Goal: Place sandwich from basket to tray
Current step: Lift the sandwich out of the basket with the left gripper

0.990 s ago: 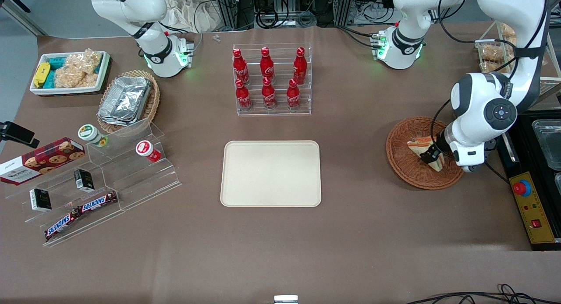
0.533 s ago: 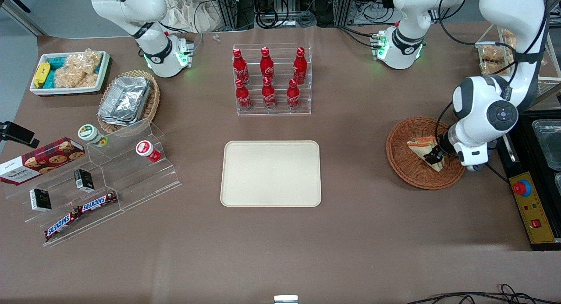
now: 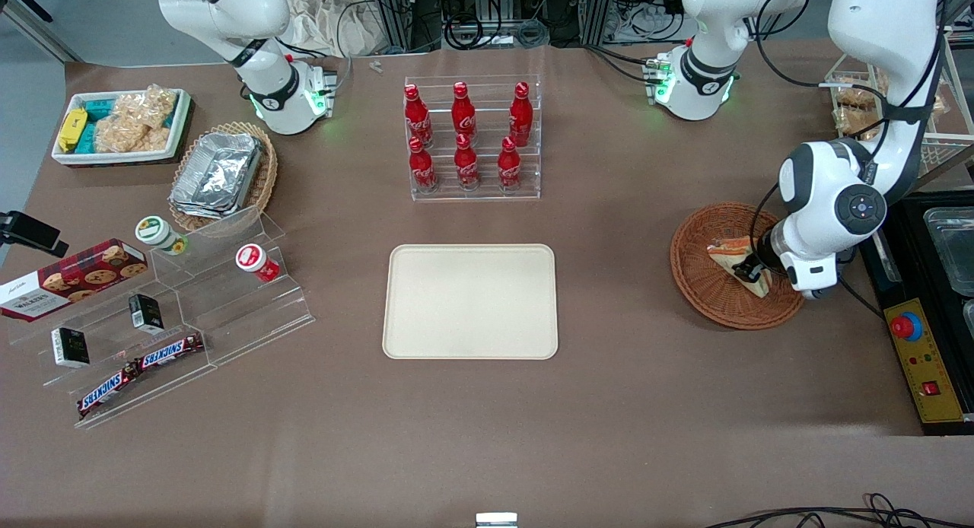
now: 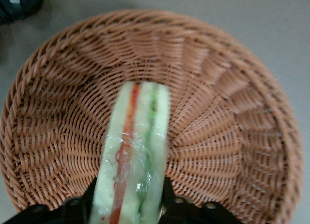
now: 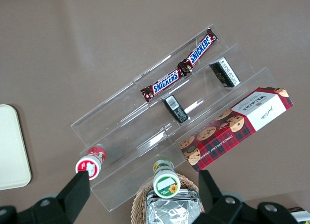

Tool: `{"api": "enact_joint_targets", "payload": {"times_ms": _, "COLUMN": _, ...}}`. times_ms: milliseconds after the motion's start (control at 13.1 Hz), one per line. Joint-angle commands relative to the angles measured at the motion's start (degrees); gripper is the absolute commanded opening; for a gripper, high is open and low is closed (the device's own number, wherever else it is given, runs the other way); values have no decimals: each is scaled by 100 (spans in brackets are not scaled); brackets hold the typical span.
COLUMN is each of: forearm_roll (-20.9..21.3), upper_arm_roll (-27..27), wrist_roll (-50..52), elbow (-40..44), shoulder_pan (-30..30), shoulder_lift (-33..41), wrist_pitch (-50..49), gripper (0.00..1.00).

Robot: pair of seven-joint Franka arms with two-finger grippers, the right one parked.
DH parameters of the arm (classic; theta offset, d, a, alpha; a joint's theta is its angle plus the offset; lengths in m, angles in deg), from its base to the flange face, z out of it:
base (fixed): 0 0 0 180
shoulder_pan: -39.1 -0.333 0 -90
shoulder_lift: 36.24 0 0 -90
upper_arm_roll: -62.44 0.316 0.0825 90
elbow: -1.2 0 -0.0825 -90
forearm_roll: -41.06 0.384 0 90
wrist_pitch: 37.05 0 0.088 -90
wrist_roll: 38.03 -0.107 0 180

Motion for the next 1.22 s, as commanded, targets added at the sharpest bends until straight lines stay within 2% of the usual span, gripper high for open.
{"api": "enact_joint_targets", "payload": {"times_ms": 0, "forearm_roll": 70, "upper_arm_roll": -36, "wrist_roll": -72, "elbow": 300, "shoulder_pan": 66, "shoulder_lift": 515, "wrist_pitch": -558, "gripper": 0}}
{"api": "enact_joint_targets", "payload": {"times_ms": 229, "forearm_roll": -61, "upper_arm_roll": -439, "wrist_roll": -248, "elbow": 2089, "shoulder_pan": 93, "shoulder_lift": 446, "wrist_pitch": -2672, "gripper": 0}}
{"api": "enact_joint_targets", "payload": {"times_ms": 457, "forearm_roll": -780, "upper_arm_roll": -957, "wrist_roll": -414, "elbow": 3979, "shoulder_pan": 84, "shoulder_lift": 192, "wrist_pitch": -4082, "gripper": 0}}
{"api": "enact_joint_targets", "payload": {"times_ms": 533, "forearm_roll": -826, "upper_arm_roll": -1272, "wrist_roll": -441, "elbow": 4490, "shoulder_pan": 84, "shoulder_lift": 34, "wrist_pitch": -4443, "gripper": 0}}
{"api": "enact_joint_targets", "payload": {"times_ms": 686, "forearm_roll": -773, "upper_arm_roll": -2019, "wrist_roll": -494, "elbow": 4960, "shoulder_pan": 102, "shoulder_lift": -221, "wrist_pitch": -4570, "gripper": 0}}
{"api": "enact_joint_targets", "payload": {"times_ms": 838, "forearm_roll": -765, "upper_arm_roll": -2591, "wrist_roll": -730, "elbow": 5320, "shoulder_pan": 364, "shoulder_lift": -703, "wrist_pitch": -4543, "gripper": 0}}
{"api": "enact_joint_targets", "payload": {"times_ms": 914, "forearm_roll": -695, "upper_arm_roll": -2628, "wrist_roll": -758, "elbow": 5365, "shoulder_pan": 687, "shoulder_lift": -915, "wrist_pitch": -4508, "gripper": 0}}
{"api": "enact_joint_targets", "payload": {"times_ms": 1067, "forearm_roll": -205, "upper_arm_roll": -2629, "wrist_roll": -618, "elbow": 5313, "shoulder_pan": 1303, "shoulder_lift": -1284, "wrist_pitch": -4219, "gripper": 0}}
{"api": "enact_joint_targets", "payload": {"times_ms": 1143, "forearm_roll": -115, "upper_arm_roll": -2629, "wrist_roll": -574, "elbow": 5321, "shoulder_pan": 1471, "shoulder_lift": -1547, "wrist_pitch": -4087, "gripper": 0}}
